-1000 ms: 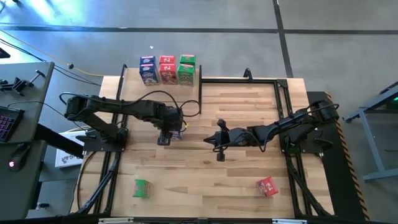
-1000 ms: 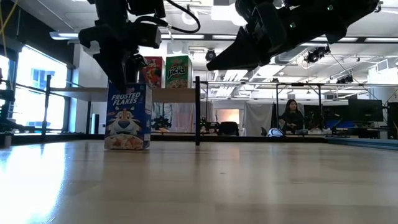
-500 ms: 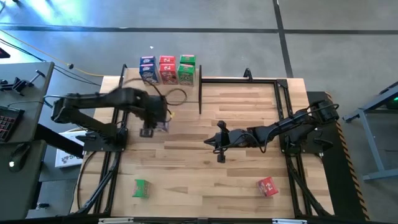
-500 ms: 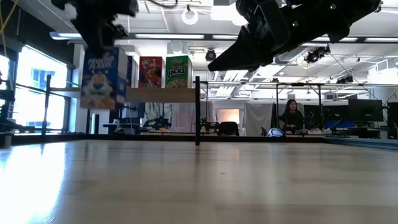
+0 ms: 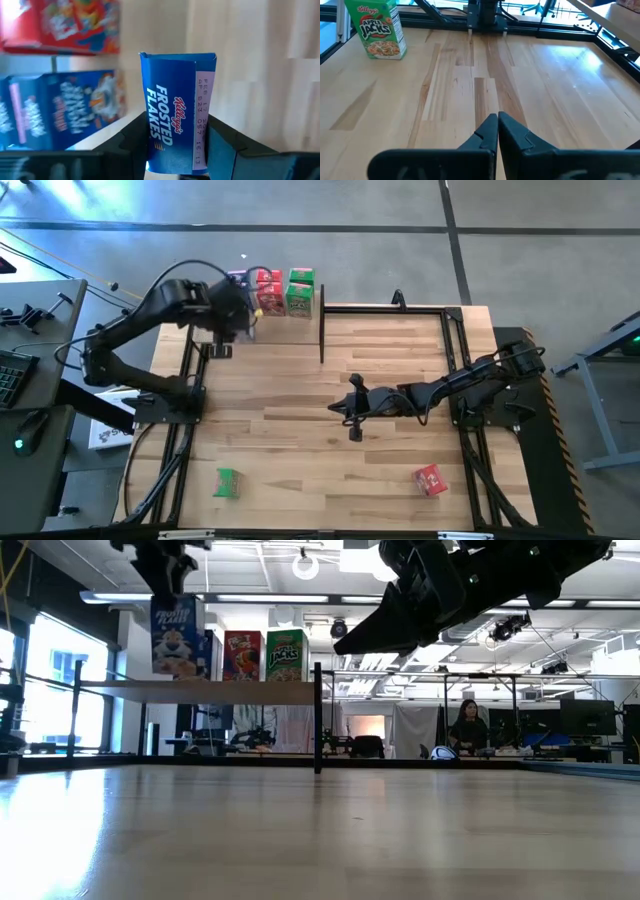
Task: Stack cereal on shelf
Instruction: Put the blue cereal box on the shelf aligned with the other blue cereal boxes
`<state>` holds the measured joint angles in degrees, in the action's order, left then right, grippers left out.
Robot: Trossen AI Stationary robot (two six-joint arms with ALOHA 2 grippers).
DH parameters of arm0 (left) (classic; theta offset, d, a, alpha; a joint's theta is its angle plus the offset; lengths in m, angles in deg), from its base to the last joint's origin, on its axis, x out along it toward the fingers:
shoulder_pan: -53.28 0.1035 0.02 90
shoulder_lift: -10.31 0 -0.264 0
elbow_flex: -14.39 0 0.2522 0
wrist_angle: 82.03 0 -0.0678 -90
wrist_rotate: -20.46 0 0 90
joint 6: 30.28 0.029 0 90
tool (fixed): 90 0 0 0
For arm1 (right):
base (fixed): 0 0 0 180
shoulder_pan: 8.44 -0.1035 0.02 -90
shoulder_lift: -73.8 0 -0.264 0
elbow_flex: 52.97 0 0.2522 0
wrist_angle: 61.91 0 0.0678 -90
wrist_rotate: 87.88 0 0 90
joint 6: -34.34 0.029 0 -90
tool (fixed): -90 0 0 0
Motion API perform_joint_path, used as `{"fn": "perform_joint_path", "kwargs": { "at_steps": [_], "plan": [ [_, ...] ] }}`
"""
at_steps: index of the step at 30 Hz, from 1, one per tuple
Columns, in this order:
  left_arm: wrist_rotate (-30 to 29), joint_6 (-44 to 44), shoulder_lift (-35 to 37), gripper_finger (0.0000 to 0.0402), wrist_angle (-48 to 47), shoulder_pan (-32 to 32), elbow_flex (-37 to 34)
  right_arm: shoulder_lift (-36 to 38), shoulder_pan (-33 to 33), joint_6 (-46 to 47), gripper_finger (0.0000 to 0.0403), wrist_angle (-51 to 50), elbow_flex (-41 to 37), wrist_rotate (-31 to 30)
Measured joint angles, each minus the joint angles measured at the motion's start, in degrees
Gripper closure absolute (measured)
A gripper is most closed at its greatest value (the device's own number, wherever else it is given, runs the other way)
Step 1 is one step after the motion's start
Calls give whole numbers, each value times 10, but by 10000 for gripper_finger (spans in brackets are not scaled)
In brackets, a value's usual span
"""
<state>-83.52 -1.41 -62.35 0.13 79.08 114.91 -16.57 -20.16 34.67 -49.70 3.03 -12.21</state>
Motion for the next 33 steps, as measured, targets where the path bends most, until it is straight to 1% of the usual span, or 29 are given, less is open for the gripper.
{"fn": "perform_joint_path", "kwargs": {
  "at_steps": [3, 8, 11, 15, 25, 29, 33],
  "plan": [
    [-1, 28, -8, 266, 11, 45, 0, 0, -3, 3, 402, 0, 0, 10],
    [-1, 50, -12, 266, 33, 81, 0, 0, -10, 3, 402, 0, 0, 10],
    [-9, 56, -12, 263, 33, 85, 0, 0, -12, -1, 402, 0, 0, 10],
    [-37, 68, -12, 245, 39, 85, 0, 0, -14, -1, 402, 0, 0, 10],
    [-41, 69, -12, 188, 51, 85, 0, 0, -15, -2, 402, 0, 0, 10],
    [-48, 68, -12, 178, 49, 85, 0, 0, -15, -2, 402, 0, 0, 10],
    [-59, 74, -12, 177, 49, 85, 0, 0, -15, -2, 402, 0, 0, 10]
  ]
}}
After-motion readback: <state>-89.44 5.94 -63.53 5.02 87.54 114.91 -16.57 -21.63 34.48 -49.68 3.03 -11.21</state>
